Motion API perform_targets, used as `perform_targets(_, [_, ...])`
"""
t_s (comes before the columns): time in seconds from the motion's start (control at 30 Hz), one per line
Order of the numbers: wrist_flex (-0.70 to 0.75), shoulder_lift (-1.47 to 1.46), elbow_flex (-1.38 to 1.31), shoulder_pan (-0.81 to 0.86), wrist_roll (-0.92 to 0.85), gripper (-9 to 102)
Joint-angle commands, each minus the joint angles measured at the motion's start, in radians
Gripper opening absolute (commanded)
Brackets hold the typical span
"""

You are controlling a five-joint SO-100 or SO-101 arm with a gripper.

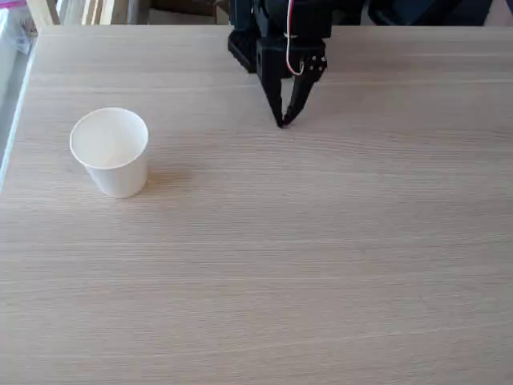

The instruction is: Grasp a block and put it in the bin.

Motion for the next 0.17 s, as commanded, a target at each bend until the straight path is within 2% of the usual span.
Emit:
perform_targets(0.0, [0.003, 0.002, 0.012, -0.005, -0.009, 0])
perform_targets(0.13, [0.003, 0.002, 0.012, -0.005, -0.011, 0])
